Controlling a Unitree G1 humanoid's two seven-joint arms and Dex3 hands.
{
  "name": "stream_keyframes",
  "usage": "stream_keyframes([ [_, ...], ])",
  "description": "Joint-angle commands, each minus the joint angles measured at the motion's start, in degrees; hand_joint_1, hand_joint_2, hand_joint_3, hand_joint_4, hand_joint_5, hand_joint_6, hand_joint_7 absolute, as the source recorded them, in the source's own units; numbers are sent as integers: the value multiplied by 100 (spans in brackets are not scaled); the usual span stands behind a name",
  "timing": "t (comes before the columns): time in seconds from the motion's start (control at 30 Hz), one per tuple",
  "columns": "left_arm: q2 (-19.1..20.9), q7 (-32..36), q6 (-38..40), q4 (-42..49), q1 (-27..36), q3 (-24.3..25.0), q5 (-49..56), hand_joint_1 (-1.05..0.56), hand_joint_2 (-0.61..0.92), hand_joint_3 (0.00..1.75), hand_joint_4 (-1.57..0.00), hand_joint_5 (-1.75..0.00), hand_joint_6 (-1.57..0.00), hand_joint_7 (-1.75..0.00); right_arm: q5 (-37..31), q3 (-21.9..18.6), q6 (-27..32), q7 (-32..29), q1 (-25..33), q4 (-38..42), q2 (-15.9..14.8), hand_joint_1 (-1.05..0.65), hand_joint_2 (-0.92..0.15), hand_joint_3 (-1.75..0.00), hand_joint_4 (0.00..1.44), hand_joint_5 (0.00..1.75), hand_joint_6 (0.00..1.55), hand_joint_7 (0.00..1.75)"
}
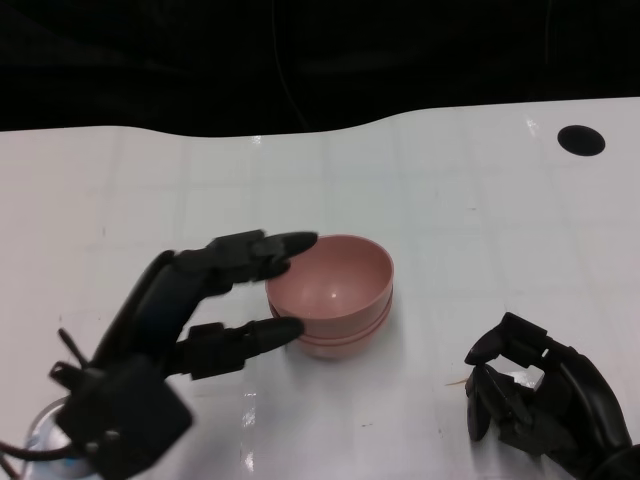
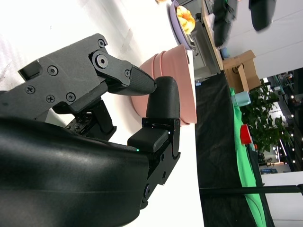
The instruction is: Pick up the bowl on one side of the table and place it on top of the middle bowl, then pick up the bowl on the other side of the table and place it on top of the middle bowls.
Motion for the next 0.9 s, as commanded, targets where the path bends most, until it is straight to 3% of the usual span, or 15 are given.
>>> stream_keyframes([
  [0.03, 7, -628, 314, -246, 324, 352, -1070, -37, 92, 17, -93, -48, -97, -11, 92, -107, 14, 33, -84, 82, -137, -22, -67, -83, 90, 175, 67, 166],
  [0.1, -5, -877, 457, -338, 539, 567, -1543, -36, 92, 18, -86, -70, -102, -11, 92, -110, 4, 25, -99, 105, -135, -23, -67, -83, 90, 175, 67, 165],
  [0.27, 0, -1380, 822, -492, 1079, 1051, -2439, -24, 92, 30, -74, -98, -110, -13, 114, -138, 37, 43, -122, 119, -163, -23, -67, -83, 90, 175, 68, 165],
  [0.3, -28, -1426, 927, -503, 1201, 1161, -2616, -20, 85, 47, -72, -105, -111, -15, 121, -146, 46, 50, -130, 124, -173, -22, -67, -83, 90, 175, 68, 164],
  [0.33, -59, -1465, 1011, -505, 1293, 1251, -2753, -14, 73, 75, -69, -116, -113, -19, 127, -155, 50, 59, -140, 133, -181, -22, -67, -83, 90, 175, 68, 164],
  [0.43, -196, -1802, 1007, -238, 1520, 1502, -3137, -5, 60, 111, -64, -135, -111, -31, 175, -192, 43, 118, -176, 204, -210, -21, -67, -83, 90, 175, 69, 163],
  [0.47, -240, -1983, 934, -59, 1573, 1578, -3230, -1, 57, 123, -67, -147, -106, -54, 169, -198, 18, 134, -186, 233, -223, -21, -67, -83, 90, 175, 69, 162],
  [0.57, -329, -2337, 734, 367, 1659, 1733, -3265, 1, 60, 127, -74, -153, -93, -99, 146, -211, -32, 148, -204, 283, -244, -22, -67, -83, 90, 175, 69, 162],
  [0.6, -372, -2385, 748, 488, 1698, 1780, -3279, 2, 60, 128, -75, -153, -92, -105, 159, -219, -7, 161, -217, 295, -252, -22, -67, -83, 90, 175, 69, 162],
  [0.67, -457, -2418, 820, 690, 1754, 1866, -3291, 3, 59, 137, -77, -169, -84, -139, 167, -230, 31, 148, -240, 314, -256, -22, -67, -81, 90, 175, 70, 159],
  [0.73, -523, -2453, 871, 873, 1757, 1937, -3301, 9, 61, 140, -82, -173, -77, -161, 171, -237, 36, 156, -263, 344, -258, -21, -66, -81, 90, 175, 72, 158],
  [0.8, -574, -2487, 886, 1014, 1739, 1993, -3286, 4, 61, 135, -82, -174, -70, -171, 178, -243, 32, 180, -282, 371, -261, -20, -66, -82, 90, 175, 72, 157],
  [0.9, -639, -2579, 995, 1346, 1624, 2123, -3393, 1, 60, 133, -84, -175, -72, -174, 155, -233, 36, 155, -303, 398, -230, -21, -65, -83, 91, 175, 73, 156],
])
